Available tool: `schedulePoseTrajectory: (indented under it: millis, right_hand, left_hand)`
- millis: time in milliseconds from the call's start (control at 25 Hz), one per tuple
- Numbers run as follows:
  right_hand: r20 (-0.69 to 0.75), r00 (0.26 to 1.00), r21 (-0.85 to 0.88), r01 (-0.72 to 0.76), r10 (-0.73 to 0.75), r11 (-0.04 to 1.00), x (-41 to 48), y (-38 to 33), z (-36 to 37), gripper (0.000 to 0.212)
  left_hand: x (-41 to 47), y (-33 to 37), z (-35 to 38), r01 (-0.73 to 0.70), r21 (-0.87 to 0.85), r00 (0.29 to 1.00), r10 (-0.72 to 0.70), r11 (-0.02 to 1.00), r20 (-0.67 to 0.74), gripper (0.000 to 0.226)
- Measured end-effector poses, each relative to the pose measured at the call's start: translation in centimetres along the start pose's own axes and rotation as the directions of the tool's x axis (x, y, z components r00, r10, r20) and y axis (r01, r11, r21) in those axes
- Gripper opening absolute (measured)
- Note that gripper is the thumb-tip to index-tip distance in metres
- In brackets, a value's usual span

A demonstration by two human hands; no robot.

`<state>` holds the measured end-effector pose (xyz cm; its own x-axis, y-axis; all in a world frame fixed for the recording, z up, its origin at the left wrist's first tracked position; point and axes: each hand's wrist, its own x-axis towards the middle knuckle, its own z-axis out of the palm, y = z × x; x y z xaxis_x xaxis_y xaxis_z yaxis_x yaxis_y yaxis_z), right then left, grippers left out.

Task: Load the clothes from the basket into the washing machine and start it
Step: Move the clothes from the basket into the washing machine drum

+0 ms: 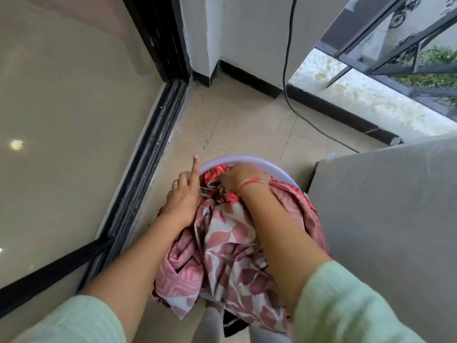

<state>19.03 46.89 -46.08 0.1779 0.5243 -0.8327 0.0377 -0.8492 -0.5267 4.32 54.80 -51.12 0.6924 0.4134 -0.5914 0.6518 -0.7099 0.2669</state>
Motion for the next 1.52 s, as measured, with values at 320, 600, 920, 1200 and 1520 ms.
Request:
schedulePoseTrajectory:
  millis: [320,600,920,1200,1520]
  right_hand:
    - [-0.439,0.85,-0.561,-0.006,-0.292,0.827,-6.0,1.6,4.5,0.03]
    - [-0.608,0.777,-0.463,-0.175,-0.167,0.869,-8.9,0.7,2.9,0.034]
    - [-0.754,0.431,-0.512,0.088,-0.496,0.854,-1.5,-3.8,1.3,0.053]
    - [-0.48,0.877,-0.537,-0.283,-0.012,0.795,-1.5,4.2,7.4,0.038]
    - [-0.346,0.919,-0.122,0.153,-0.187,0.981,-22.3,-0.4,6.5,0.03]
  left_hand:
    - [0.6,-0.5,-1.9,-0.04,0.171,0.986,0.011,0.984,0.166,0.113]
    - [0.8,0.3,-1.1,0.073,0.163,0.978,-0.103,0.984,0.18,0.125]
    - [0.6,-0.5,-1.4,0.012,0.106,0.976,-0.035,0.994,0.214,0.115]
    - [0.7,-0.6,-1.3,-0.03,0.129,0.98,0.003,0.991,0.2,0.135]
    - [0.6,-1.6,0.0,-0.017,-0.043,0.985,0.024,0.999,0.168,0.109]
